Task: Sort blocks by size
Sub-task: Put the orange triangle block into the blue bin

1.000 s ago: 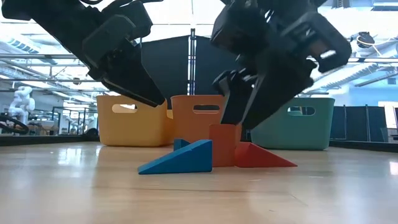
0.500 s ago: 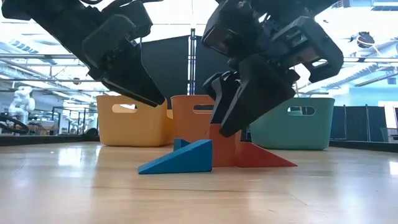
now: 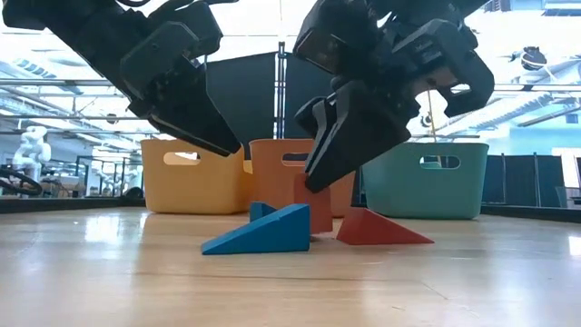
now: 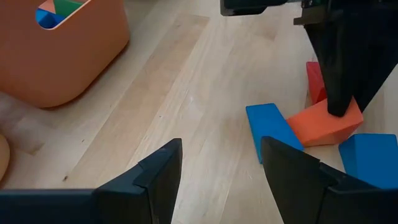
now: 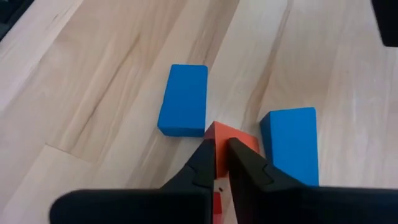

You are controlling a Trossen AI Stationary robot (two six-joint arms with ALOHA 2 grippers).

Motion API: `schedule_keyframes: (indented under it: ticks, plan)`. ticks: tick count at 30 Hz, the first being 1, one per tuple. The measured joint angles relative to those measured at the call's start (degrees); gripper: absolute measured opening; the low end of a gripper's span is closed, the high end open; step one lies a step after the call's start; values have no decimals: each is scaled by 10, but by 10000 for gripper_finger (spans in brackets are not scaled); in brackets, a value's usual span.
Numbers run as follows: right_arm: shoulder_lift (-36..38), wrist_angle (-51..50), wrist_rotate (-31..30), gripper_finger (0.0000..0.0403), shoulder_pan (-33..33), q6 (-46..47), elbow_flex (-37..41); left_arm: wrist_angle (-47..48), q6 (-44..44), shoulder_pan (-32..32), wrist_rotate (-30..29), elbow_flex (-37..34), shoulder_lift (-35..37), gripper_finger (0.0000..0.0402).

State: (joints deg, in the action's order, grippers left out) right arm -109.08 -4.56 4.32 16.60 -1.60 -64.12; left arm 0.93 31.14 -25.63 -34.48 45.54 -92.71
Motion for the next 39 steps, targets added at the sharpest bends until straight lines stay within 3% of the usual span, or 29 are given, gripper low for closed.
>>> schedule_keyframes:
  ticks: [10, 23, 27, 39]
  plan:
    - [46, -81, -1, 13, 0, 8, 2, 0, 0, 0, 0, 0, 0, 219]
    - [241, -262, -131, 13, -16, 14, 2, 0, 0, 0, 0, 0, 0, 219]
    - [300, -311, -165, 13, -43, 14, 2, 0, 0, 0, 0, 0, 0, 219]
    - [413, -391, -166, 13, -203, 3, 2, 0, 0, 0, 0, 0, 0, 219]
